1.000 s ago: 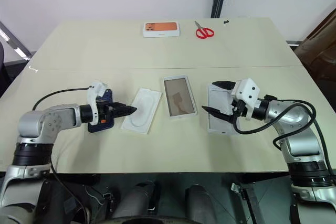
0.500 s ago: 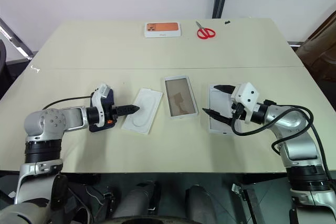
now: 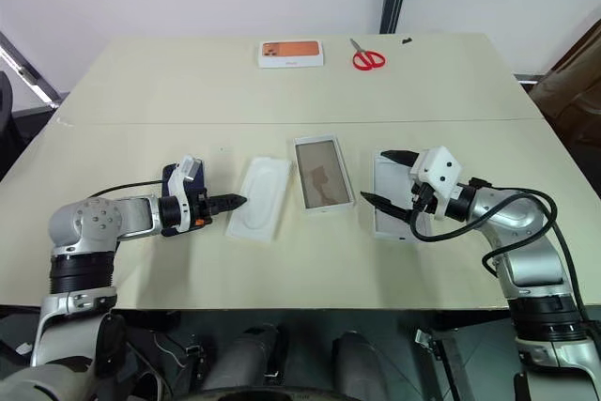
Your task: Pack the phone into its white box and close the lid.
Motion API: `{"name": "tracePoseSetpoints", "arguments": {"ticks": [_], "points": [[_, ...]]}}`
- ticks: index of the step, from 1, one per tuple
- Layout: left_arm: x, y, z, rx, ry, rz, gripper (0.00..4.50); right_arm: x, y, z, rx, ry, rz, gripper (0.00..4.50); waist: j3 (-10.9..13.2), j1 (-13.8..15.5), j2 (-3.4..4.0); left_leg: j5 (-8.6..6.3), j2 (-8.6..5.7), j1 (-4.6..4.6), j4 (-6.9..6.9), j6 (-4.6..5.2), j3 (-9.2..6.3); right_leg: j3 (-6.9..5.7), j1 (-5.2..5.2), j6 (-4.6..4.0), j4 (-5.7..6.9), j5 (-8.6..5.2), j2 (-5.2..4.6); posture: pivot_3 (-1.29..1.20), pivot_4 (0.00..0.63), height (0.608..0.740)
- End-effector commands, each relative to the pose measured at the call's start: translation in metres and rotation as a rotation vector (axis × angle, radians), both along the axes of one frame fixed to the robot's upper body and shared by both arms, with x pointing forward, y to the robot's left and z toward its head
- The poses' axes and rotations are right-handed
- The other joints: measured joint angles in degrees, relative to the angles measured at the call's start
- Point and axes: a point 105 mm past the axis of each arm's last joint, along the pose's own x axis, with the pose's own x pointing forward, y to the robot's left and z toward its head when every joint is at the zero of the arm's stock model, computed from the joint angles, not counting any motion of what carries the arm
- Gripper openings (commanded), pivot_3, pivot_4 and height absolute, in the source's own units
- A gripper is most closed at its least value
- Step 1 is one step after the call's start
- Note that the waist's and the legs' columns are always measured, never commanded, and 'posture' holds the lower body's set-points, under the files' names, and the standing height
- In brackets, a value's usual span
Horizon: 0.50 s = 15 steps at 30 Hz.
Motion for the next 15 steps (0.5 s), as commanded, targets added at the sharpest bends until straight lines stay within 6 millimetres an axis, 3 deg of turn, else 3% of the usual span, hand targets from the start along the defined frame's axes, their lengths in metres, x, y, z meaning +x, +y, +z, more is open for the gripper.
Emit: {"name": "tracePoseSetpoints", "arguments": {"ticks": [1,9,15], "points": [[-0.003,0.001,-0.009,-0.027,0.048,0.022,0.07,-0.002,0.011,0.009,0.002,-0.046,0.050,4.50,0.0,0.0,0.02,0.00,0.00,0.00,-0.01,0.00,0.00,0.00,-0.01,0.00,0.00,0.00,0.00,0.00,0.150,0.734],[0.019,0.004,0.023,-0.144,-0.051,0.118,0.07,-0.008,0.060,-0.013,-0.050,0.057,0.251,4.50,0.0,-0.1,-0.02,0.01,0.00,0.00,0.01,-0.01,-0.01,-0.01,-0.02,0.00,0.01,0.00,0.01,0.00,0.150,0.734],[0.025,0.001,0.028,-0.111,-0.083,0.144,0.07,0.003,0.083,-0.029,-0.133,0.118,0.329,4.50,0.0,-0.2,-0.07,0.05,0.00,-0.08,0.05,-0.09,-0.01,-0.03,-0.09,0.01,0.01,0.00,0.02,0.00,0.150,0.734]]}}
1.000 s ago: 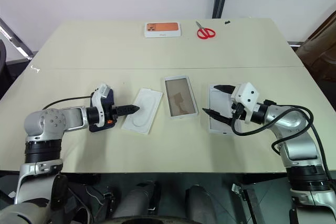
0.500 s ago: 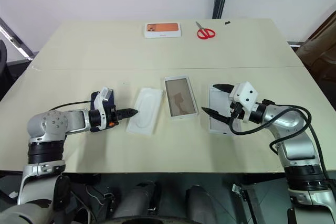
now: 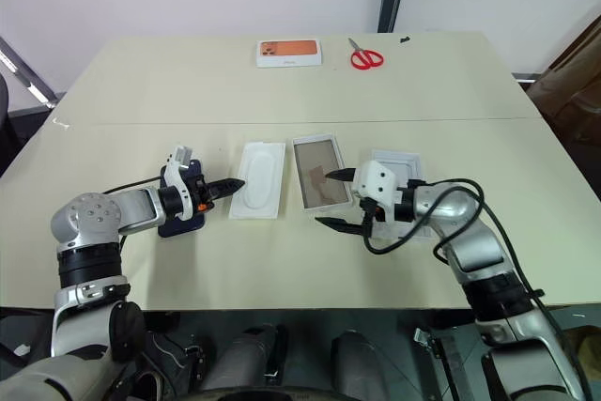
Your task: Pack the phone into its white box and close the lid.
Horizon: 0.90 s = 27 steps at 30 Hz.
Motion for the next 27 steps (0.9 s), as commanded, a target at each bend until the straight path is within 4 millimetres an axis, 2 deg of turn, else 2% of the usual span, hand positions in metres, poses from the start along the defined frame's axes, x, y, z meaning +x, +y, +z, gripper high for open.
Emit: {"name": "tracePoseSetpoints", "arguments": {"ticks": [1,6,9,12,16,22,27], "points": [[0.005,-0.002,0.013,0.008,-0.063,0.021,0.07,0.005,0.007,-0.006,-0.072,0.007,0.043,4.50,0.0,0.0,0.00,0.00,0.00,0.00,0.00,0.00,-0.01,0.00,0.00,0.00,0.00,0.00,0.00,0.00,0.150,0.734],[0.007,0.001,0.020,0.007,-0.110,0.071,0.07,0.014,0.004,-0.015,-0.138,0.055,0.069,4.50,0.0,0.0,-0.01,0.01,0.00,-0.03,0.04,-0.01,-0.01,-0.01,-0.01,0.00,0.00,0.00,0.00,0.00,0.150,0.734],[0.010,0.005,0.025,-0.005,-0.134,0.120,0.00,0.016,0.002,-0.027,-0.194,0.084,0.091,3.67,0.0,-0.2,-0.01,0.01,0.01,-0.02,0.04,-0.02,-0.01,-0.01,0.00,0.00,0.00,0.00,0.01,0.00,0.150,0.734],[0.011,0.005,0.032,0.005,-0.167,0.137,0.00,0.013,0.006,-0.038,-0.212,0.103,0.121,2.14,0.0,-0.3,-0.02,0.01,0.01,-0.02,0.04,-0.02,-0.01,-0.02,-0.01,0.00,0.00,0.00,0.03,0.00,0.150,0.734],[0.013,0.001,0.044,-0.026,-0.194,0.137,0.00,0.010,0.020,-0.034,-0.153,0.106,0.139,0.04,0.0,-0.4,-0.02,0.01,0.02,-0.02,0.05,-0.03,-0.02,-0.02,0.00,0.00,0.01,0.00,0.03,0.00,0.150,0.734],[0.017,-0.008,0.061,-0.102,-0.199,0.120,0.00,0.003,0.049,-0.022,-0.093,0.056,0.176,0.04,0.0,-0.7,-0.04,0.02,0.01,-0.04,0.05,-0.04,-0.05,-0.04,-0.02,0.00,0.02,0.00,0.04,0.00,0.150,0.734],[0.018,-0.017,0.065,-0.126,-0.183,0.095,0.00,-0.006,0.064,-0.025,-0.079,0.062,0.180,0.04,0.0,-1.1,-0.04,0.02,0.01,-0.04,0.04,-0.06,-0.08,-0.06,-0.02,0.01,0.03,0.00,0.04,0.00,0.150,0.734]]}}
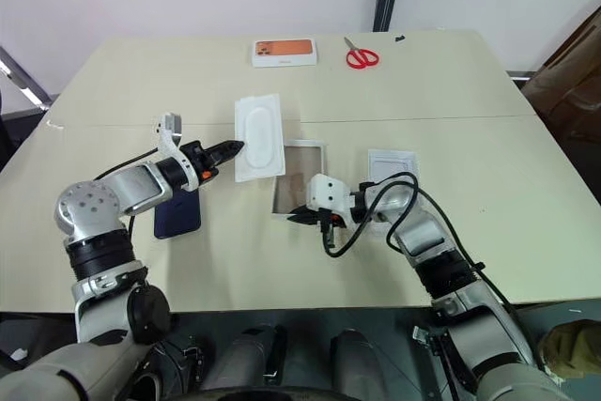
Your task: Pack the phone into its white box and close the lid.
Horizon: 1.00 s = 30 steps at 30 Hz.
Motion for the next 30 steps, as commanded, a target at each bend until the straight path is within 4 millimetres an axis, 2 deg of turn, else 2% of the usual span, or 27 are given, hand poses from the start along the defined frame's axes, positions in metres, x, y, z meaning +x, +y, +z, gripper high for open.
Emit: {"name": "tracePoseSetpoints", "arguments": {"ticks": [1,4,9,14,18,23,28,30], "points": [[0.000,-0.004,0.009,-0.008,-0.021,-0.017,0.00,-0.005,0.012,0.007,0.033,-0.014,0.000,0.04,0.0,-0.1,0.00,0.00,0.00,0.00,0.00,0.00,0.00,0.00,-0.01,0.00,0.01,0.00,0.00,0.00,0.150,0.734],[-0.002,-0.010,0.004,0.002,-0.006,-0.033,0.00,-0.003,0.018,0.011,0.074,0.025,-0.037,0.96,0.0,-0.1,0.00,0.02,0.01,0.00,-0.01,-0.03,-0.01,0.01,-0.04,0.00,0.05,0.00,0.02,0.00,0.150,0.734],[-0.008,-0.018,-0.010,0.020,0.034,-0.057,0.00,0.005,0.007,0.017,0.037,-0.056,-0.077,3.52,0.0,0.0,0.00,0.02,-0.01,0.00,0.00,-0.03,0.00,0.02,-0.02,0.00,0.03,0.00,0.01,0.00,0.150,0.734],[-0.018,-0.021,-0.013,0.034,0.039,-0.070,0.00,0.000,-0.018,0.031,0.056,-0.074,-0.099,3.52,0.0,0.1,-0.02,0.02,-0.01,-0.02,0.00,-0.03,-0.01,0.02,-0.02,0.00,0.02,0.00,0.01,0.00,0.150,0.734],[-0.024,-0.023,-0.020,0.039,0.058,-0.067,0.00,-0.006,-0.047,0.039,0.085,-0.056,-0.138,3.52,0.0,0.1,-0.03,0.01,0.00,-0.01,-0.02,-0.02,-0.01,0.02,0.01,0.00,0.00,0.00,0.01,0.00,0.150,0.734],[-0.031,-0.034,-0.031,0.080,0.079,-0.085,0.00,0.008,-0.075,0.052,0.128,-0.087,-0.244,3.52,0.0,0.1,-0.04,0.01,0.01,-0.01,-0.04,-0.02,0.00,0.04,0.00,0.00,0.00,0.00,0.02,0.00,0.150,0.734],[-0.033,-0.036,-0.036,0.095,0.089,-0.083,0.00,0.014,-0.079,0.055,0.139,-0.101,-0.275,3.52,0.0,0.1,-0.04,0.01,0.01,0.00,-0.04,-0.02,0.02,0.04,0.01,0.00,-0.01,0.00,0.02,0.00,0.150,0.734],[-0.032,-0.034,-0.035,0.096,0.087,-0.076,0.64,0.016,-0.077,0.054,0.145,-0.111,-0.281,3.58,0.0,0.1,-0.04,0.01,0.01,-0.01,-0.04,-0.02,0.02,0.04,0.00,0.00,-0.01,0.00,0.02,0.00,0.150,0.734]]}}
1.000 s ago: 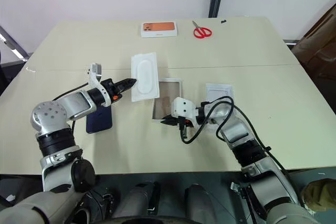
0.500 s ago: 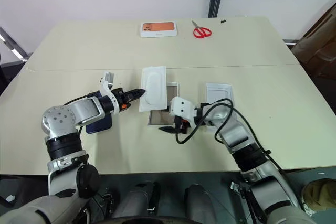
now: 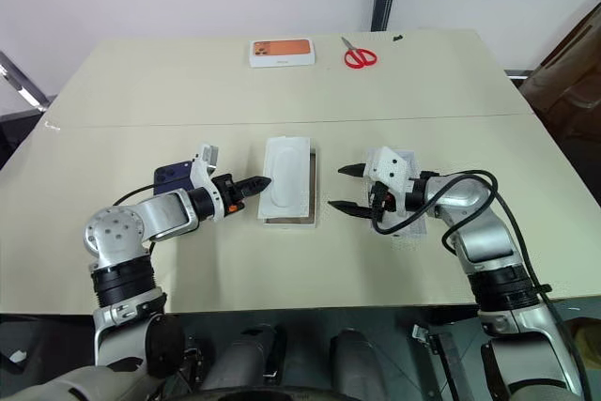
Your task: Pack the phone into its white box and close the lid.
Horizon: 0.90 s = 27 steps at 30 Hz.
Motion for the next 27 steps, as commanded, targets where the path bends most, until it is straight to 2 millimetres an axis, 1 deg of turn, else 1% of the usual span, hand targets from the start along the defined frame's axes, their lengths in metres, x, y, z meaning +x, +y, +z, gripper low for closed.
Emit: {"name": "tracePoseSetpoints", "arguments": {"ticks": [1,4,6,9,12,14,16,17,19,20,21,22,25,26,27], "points": [[0.001,0.002,0.010,0.010,-0.049,0.007,0.90,0.003,0.004,0.011,0.028,-0.059,0.006,3.58,0.0,0.0,0.00,0.00,0.00,0.00,0.01,0.00,0.01,0.00,0.00,0.00,0.00,0.00,0.00,0.00,0.150,0.734],[0.000,0.000,0.013,0.017,-0.059,-0.009,2.31,0.004,0.006,0.010,0.033,-0.061,0.007,3.58,0.0,0.1,0.00,0.00,0.00,0.00,0.01,0.00,0.01,0.00,0.00,0.00,0.00,0.00,0.00,0.00,0.150,0.734],[-0.001,-0.001,0.015,0.029,-0.072,-0.024,3.33,0.005,0.009,0.011,0.039,-0.067,0.008,3.58,0.0,0.1,0.00,0.00,0.00,0.00,0.03,0.00,0.01,0.00,0.02,0.00,0.00,0.00,0.00,0.00,0.150,0.734],[-0.002,-0.002,0.021,0.010,-0.088,-0.039,3.33,0.005,0.013,0.011,0.041,-0.075,0.016,3.58,0.0,0.0,0.00,0.00,-0.01,0.00,0.03,0.00,0.00,0.00,0.01,0.00,0.00,0.00,0.00,0.00,0.150,0.734],[-0.002,0.000,0.021,0.024,-0.098,-0.045,3.33,0.008,0.018,0.012,0.048,-0.089,0.019,3.58,0.0,0.0,0.00,0.00,0.00,0.00,0.02,0.00,0.00,0.00,0.00,0.00,0.00,0.00,0.00,0.00,0.150,0.734],[-0.002,0.001,0.027,0.039,-0.144,-0.052,3.33,0.013,0.028,0.022,0.100,-0.113,0.016,3.58,0.0,0.0,0.00,0.00,-0.01,0.00,0.02,-0.01,0.01,0.00,0.01,0.00,0.00,0.00,0.00,0.00,0.150,0.734],[-0.004,0.001,0.034,0.036,-0.194,-0.066,3.33,0.014,0.040,0.031,0.147,-0.125,0.034,3.58,0.0,-0.2,0.00,0.01,0.01,0.00,0.00,-0.01,0.01,0.00,-0.02,0.00,0.00,0.00,0.01,0.00,0.150,0.734],[-0.005,0.003,0.037,0.083,-0.242,-0.080,3.33,0.014,0.046,0.034,0.164,-0.123,0.043,3.58,0.0,-0.2,0.00,0.02,0.01,0.01,-0.04,-0.03,0.01,0.01,-0.03,0.00,0.00,0.00,0.01,0.00,0.150,0.734],[-0.008,0.007,0.040,0.191,-0.344,-0.114,3.39,0.017,0.056,0.033,0.154,-0.138,0.047,3.05,0.0,-0.3,0.01,0.03,0.02,0.01,-0.08,-0.06,0.01,0.02,-0.06,0.00,0.00,0.00,0.02,0.00,0.150,0.734],[-0.009,0.008,0.046,0.167,-0.410,-0.120,3.39,0.019,0.061,0.030,0.126,-0.157,0.046,2.78,0.0,-0.3,0.02,0.05,0.01,0.03,-0.14,-0.08,0.03,0.04,-0.07,-0.01,0.00,0.00,0.02,0.00,0.150,0.734],[-0.009,0.013,0.047,0.199,-0.472,-0.121,3.39,0.022,0.066,0.025,0.092,-0.167,0.040,2.33,0.0,-0.2,0.04,0.06,0.01,0.03,-0.19,-0.09,0.04,0.05,-0.07,-0.01,-0.02,0.00,0.01,0.00,0.150,0.734],[-0.008,0.019,0.046,0.233,-0.513,-0.110,3.39,0.026,0.070,0.020,0.064,-0.176,0.030,1.78,0.0,-0.2,0.04,0.06,0.00,0.04,-0.20,-0.10,0.05,0.06,-0.09,-0.01,-0.03,0.00,0.00,0.00,0.150,0.734],[-0.009,0.041,0.039,0.359,-0.617,-0.135,3.39,0.033,0.083,0.010,0.019,-0.166,0.019,0.35,0.0,-0.2,0.04,0.08,0.00,0.04,-0.23,-0.13,0.04,0.06,-0.10,-0.03,-0.05,0.00,-0.01,0.00,0.150,0.734],[-0.011,0.048,0.034,0.410,-0.645,-0.156,3.39,0.034,0.087,0.007,0.003,-0.165,0.019,0.08,0.0,-0.2,0.07,0.08,0.00,0.04,-0.25,-0.14,0.05,0.07,-0.13,-0.04,-0.05,0.00,-0.01,0.00,0.150,0.734],[-0.012,0.056,0.032,0.429,-0.665,-0.168,3.39,0.036,0.092,0.004,-0.015,-0.172,0.021,0.08,0.0,-0.2,0.07,0.09,-0.01,0.04,-0.29,-0.14,0.06,0.07,-0.14,-0.04,-0.06,0.00,-0.02,0.00,0.150,0.734]]}}
